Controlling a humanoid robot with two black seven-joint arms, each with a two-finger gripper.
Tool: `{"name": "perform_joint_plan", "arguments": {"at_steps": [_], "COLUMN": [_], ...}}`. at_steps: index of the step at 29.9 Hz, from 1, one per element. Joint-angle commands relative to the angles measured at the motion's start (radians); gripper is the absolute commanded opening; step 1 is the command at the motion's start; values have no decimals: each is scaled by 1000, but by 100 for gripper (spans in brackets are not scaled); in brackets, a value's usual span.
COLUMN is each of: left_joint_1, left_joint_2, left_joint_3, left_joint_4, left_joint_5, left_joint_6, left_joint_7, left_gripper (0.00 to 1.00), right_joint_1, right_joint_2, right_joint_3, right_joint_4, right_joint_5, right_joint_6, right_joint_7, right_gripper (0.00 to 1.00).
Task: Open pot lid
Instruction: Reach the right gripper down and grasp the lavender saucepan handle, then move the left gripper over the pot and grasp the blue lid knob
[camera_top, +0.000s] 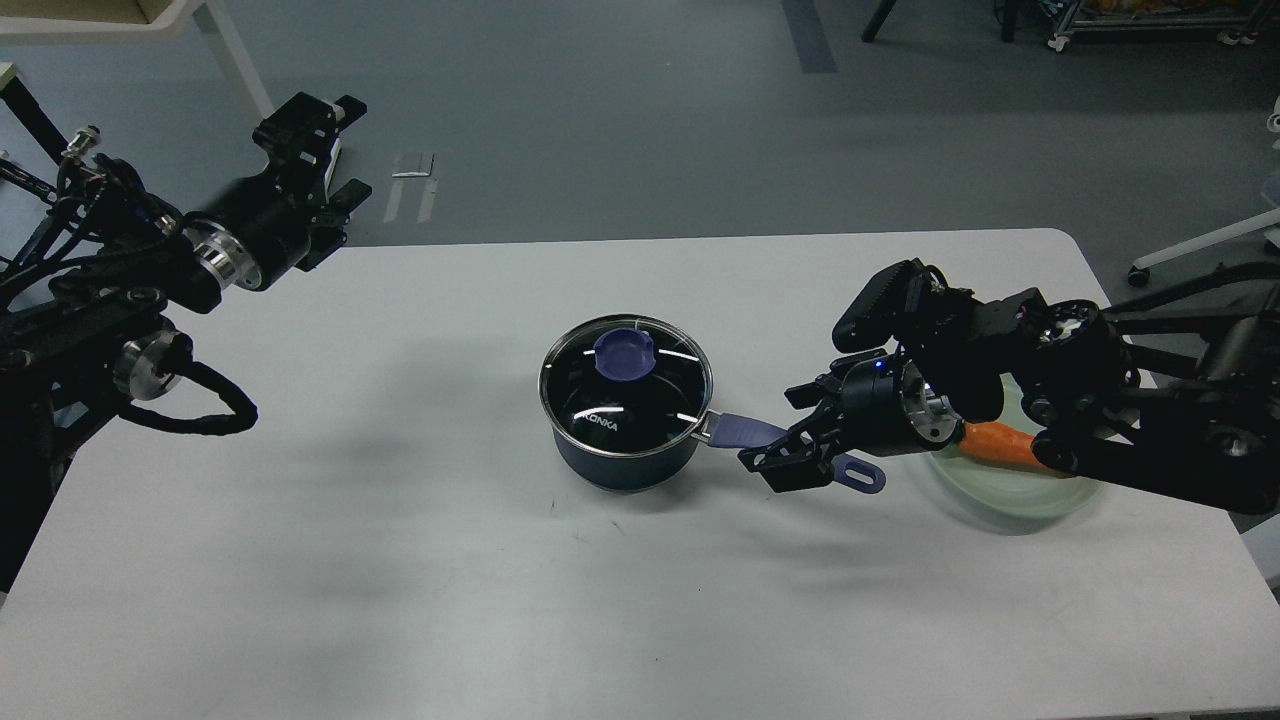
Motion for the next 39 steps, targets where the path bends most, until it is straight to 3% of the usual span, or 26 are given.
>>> {"name": "perform_joint_plan", "arguments": {"at_steps": [1,8,19,24,30,39], "left_joint_1": [5,9,3,-1,-6,-89], "left_joint_2": [0,7,-10,-19,-55,-131], "left_joint_3": [1,1,0,0,-2,14], "left_joint_4": [0,0,0,-6,-14,-14], "left_joint_5": [0,11,78,125,366,825], "left_joint_6": [-2,-6,-2,1,9,55], "left_joint_7": [-1,-1,0,-3,-52,-55], "left_gripper": [99,99,99,99,99,99], "right_joint_1": [1,0,-17,-16,-12,-6], "right_joint_2": [1,1,-5,-4,-5,-5], "right_joint_3": [-9,-10,-27,-27,-24,-24], "right_joint_4": [0,0,1,-2,-2,-4], "right_joint_5": [-18,-16,-13,-12,-12,-7], "right_joint_6": [0,0,-2,-2,-2,-2], "right_joint_7": [6,6,4,4,1,0], "right_gripper": [78,53,49,33,23,21]}}
